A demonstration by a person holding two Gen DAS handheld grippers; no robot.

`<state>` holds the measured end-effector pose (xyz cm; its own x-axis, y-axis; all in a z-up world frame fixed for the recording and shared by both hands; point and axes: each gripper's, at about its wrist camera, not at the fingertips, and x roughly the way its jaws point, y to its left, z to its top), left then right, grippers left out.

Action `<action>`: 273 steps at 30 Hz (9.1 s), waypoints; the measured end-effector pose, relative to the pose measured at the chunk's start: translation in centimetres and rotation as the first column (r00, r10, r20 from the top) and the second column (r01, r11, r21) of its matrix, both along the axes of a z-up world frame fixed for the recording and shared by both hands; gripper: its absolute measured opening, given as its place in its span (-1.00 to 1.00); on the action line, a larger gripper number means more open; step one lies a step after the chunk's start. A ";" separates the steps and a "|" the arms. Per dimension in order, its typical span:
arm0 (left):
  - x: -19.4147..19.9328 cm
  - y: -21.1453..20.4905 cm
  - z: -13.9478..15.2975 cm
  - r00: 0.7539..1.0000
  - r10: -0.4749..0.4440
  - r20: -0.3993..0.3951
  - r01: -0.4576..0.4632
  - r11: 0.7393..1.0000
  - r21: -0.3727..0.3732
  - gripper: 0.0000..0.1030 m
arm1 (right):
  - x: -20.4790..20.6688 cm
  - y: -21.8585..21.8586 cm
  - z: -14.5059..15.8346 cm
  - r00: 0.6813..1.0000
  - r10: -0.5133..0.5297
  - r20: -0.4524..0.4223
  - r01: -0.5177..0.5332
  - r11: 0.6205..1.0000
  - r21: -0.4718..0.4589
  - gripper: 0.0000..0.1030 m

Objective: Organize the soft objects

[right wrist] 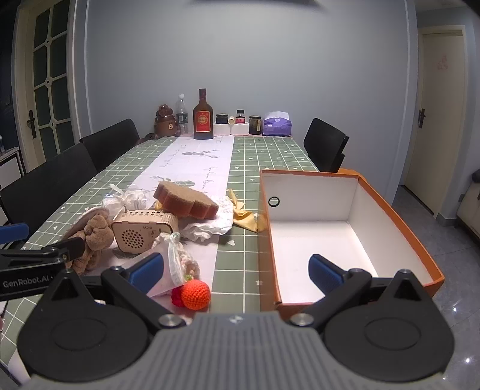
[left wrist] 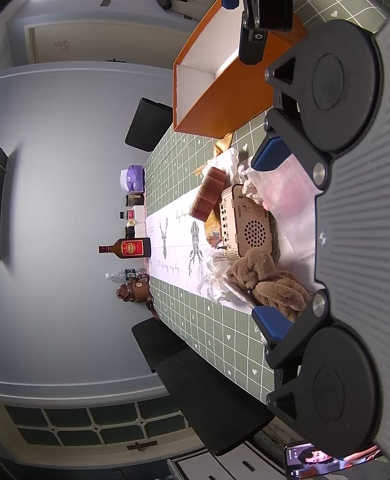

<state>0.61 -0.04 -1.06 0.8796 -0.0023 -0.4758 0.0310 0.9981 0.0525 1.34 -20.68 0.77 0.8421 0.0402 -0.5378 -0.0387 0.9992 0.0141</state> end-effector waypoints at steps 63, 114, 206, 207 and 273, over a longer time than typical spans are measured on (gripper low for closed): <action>-0.5 0.4 0.5 1.000 0.011 0.005 -0.011 1.000 0.000 1.00 | 0.3 0.8 -0.1 0.999 0.037 -0.019 -0.037 0.999 -0.001 0.95; 5.0 5.7 -5.5 0.993 -0.058 -0.100 0.068 0.993 0.100 0.45 | 10.7 7.9 -9.1 0.930 0.303 -0.208 -0.306 0.952 0.022 -0.15; 9.7 8.4 -5.1 0.994 0.022 -0.107 0.018 0.932 0.363 -0.83 | 9.4 13.2 -10.0 0.878 0.442 -0.180 -0.450 0.893 -0.001 -1.00; 9.5 8.3 -4.7 0.995 0.021 -0.094 0.013 0.935 0.353 -0.83 | 9.3 13.1 -9.7 0.879 0.445 -0.173 -0.452 0.892 -0.001 -1.00; 0.3 -2.6 -6.8 0.934 -0.340 -0.110 0.355 0.857 0.373 -0.90 | 2.8 4.0 -4.8 0.930 0.348 -0.122 -0.335 0.935 0.113 -1.00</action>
<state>0.90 -2.64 -7.89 0.8363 -0.1164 -0.5358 0.3820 0.8248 0.4170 4.16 -16.70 -4.06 0.6871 0.3650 -0.6282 -0.3688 0.9202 0.1312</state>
